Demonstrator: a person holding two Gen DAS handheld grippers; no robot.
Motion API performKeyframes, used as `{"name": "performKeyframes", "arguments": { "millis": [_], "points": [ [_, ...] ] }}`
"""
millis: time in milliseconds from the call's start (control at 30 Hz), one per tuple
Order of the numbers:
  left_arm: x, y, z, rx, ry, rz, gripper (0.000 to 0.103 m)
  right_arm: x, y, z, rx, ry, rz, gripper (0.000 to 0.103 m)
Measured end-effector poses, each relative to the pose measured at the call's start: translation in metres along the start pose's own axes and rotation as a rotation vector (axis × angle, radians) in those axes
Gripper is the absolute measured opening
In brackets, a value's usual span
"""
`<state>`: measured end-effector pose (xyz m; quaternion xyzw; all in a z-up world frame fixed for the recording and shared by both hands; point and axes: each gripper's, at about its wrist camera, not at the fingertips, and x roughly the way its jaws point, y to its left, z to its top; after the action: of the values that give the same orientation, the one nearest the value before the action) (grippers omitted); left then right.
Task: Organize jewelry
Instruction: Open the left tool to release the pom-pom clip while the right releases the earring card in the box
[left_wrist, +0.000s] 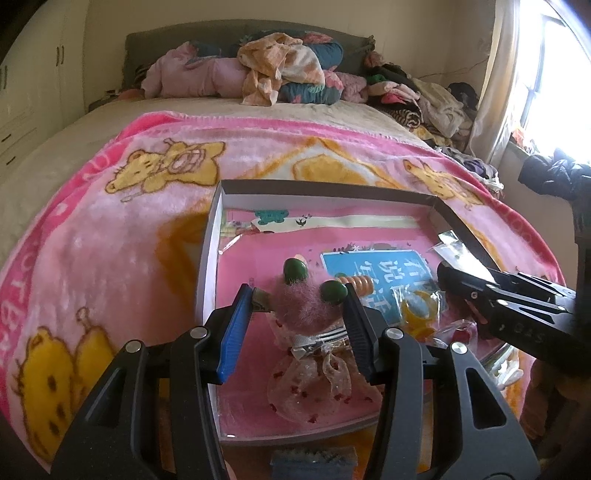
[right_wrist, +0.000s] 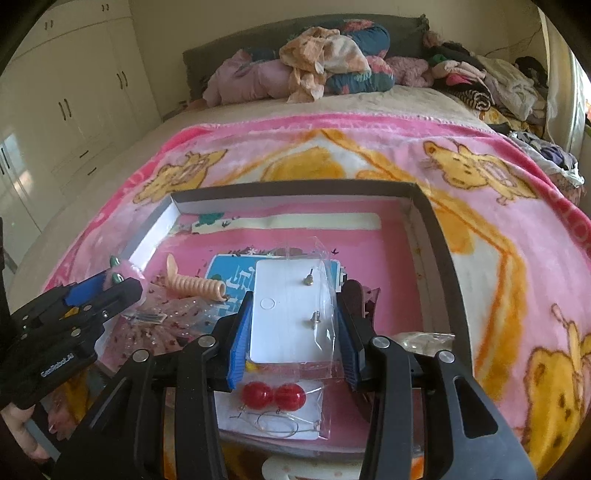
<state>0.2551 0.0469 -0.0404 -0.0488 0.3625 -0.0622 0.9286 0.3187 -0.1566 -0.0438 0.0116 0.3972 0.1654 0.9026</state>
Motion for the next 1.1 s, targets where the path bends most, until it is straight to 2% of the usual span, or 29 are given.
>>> {"name": "performKeyframes", "arguments": {
  "millis": [267, 533, 767, 867, 933, 1000, 1100],
  "points": [
    [0.007, 0.002, -0.003, -0.009, 0.015, -0.004, 0.041, 0.010, -0.001, -0.002, 0.012, 0.023, -0.001, 0.042],
    [0.010, 0.003, -0.005, -0.014, 0.023, -0.001, 0.041, 0.003, 0.002, -0.008, -0.010, -0.014, 0.009, 0.058],
    [0.009, 0.004, -0.006, -0.016, 0.017, 0.004, 0.042, -0.013, 0.003, -0.013, -0.012, -0.064, 0.011, 0.066],
    [0.007, 0.006, -0.008, -0.021, 0.007, 0.006, 0.053, -0.022, 0.003, -0.015, -0.017, -0.087, 0.004, 0.072],
    [0.004, 0.006, -0.009, -0.024, -0.001, 0.006, 0.053, -0.028, 0.003, -0.017, -0.018, -0.105, 0.004, 0.074],
    [0.000, 0.006, -0.009, -0.024, -0.010, 0.008, 0.059, -0.034, 0.003, -0.019, -0.023, -0.118, 0.002, 0.075],
    [-0.008, 0.004, -0.009, -0.022, -0.028, 0.006, 0.062, -0.044, 0.003, -0.021, -0.028, -0.139, 0.000, 0.078]
  ]
}}
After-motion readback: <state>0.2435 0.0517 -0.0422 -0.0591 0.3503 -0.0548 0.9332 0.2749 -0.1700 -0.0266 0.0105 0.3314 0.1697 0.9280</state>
